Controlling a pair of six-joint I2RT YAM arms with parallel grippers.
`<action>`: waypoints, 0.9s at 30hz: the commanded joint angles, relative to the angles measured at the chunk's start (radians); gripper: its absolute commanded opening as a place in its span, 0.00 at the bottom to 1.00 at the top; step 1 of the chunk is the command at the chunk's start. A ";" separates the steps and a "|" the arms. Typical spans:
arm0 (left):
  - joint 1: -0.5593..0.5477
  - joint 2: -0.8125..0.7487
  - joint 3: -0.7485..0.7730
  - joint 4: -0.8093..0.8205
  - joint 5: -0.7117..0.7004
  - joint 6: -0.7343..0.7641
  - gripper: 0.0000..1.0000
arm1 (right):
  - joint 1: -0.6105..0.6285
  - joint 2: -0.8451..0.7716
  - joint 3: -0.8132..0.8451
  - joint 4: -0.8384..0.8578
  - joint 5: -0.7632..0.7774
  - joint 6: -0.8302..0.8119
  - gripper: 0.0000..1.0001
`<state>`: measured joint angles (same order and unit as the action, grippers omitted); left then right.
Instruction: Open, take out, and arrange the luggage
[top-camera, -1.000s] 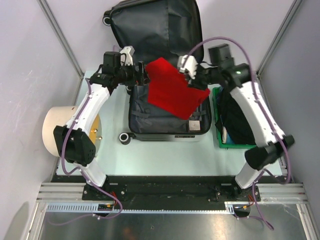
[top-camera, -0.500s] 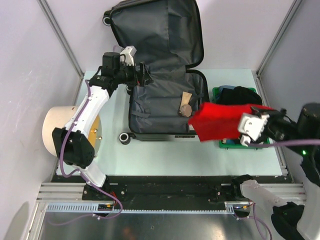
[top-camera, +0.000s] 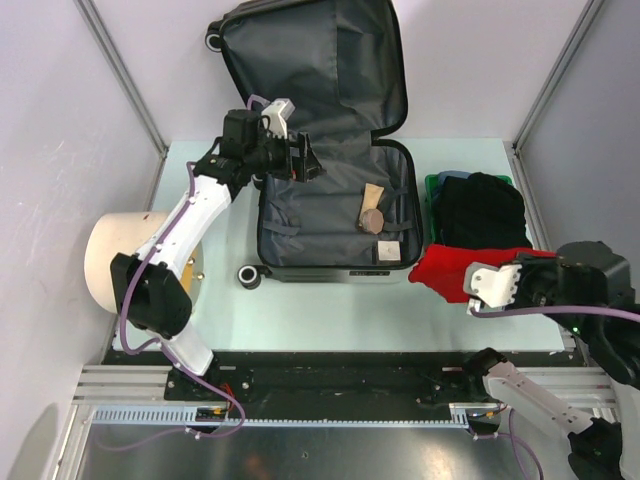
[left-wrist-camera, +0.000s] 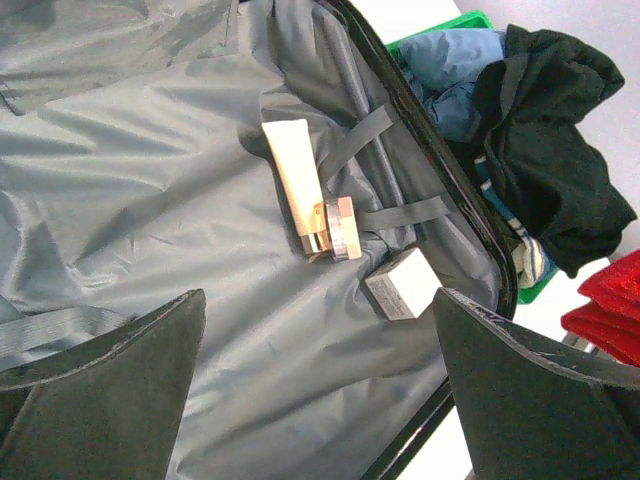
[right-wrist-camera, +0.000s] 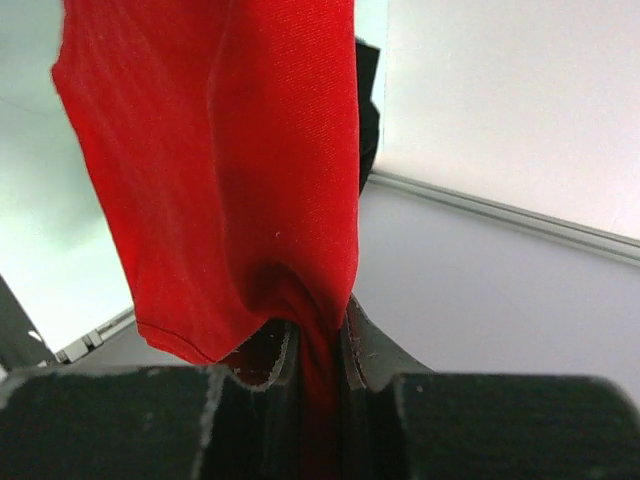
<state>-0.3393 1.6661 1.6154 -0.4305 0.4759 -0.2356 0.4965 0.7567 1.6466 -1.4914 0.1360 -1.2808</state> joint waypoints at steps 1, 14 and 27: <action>0.000 -0.040 -0.006 0.035 0.018 -0.001 1.00 | 0.027 -0.020 -0.076 0.078 0.177 -0.032 0.00; 0.002 0.024 0.050 0.038 0.058 -0.001 1.00 | -0.143 0.090 -0.199 0.310 0.053 0.009 0.00; 0.014 0.076 0.098 0.038 0.095 0.005 1.00 | -0.985 0.434 0.111 0.138 -0.819 -0.492 0.00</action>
<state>-0.3340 1.7348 1.6634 -0.4271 0.5323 -0.2356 -0.3580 1.1809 1.6520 -1.3655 -0.3981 -1.5299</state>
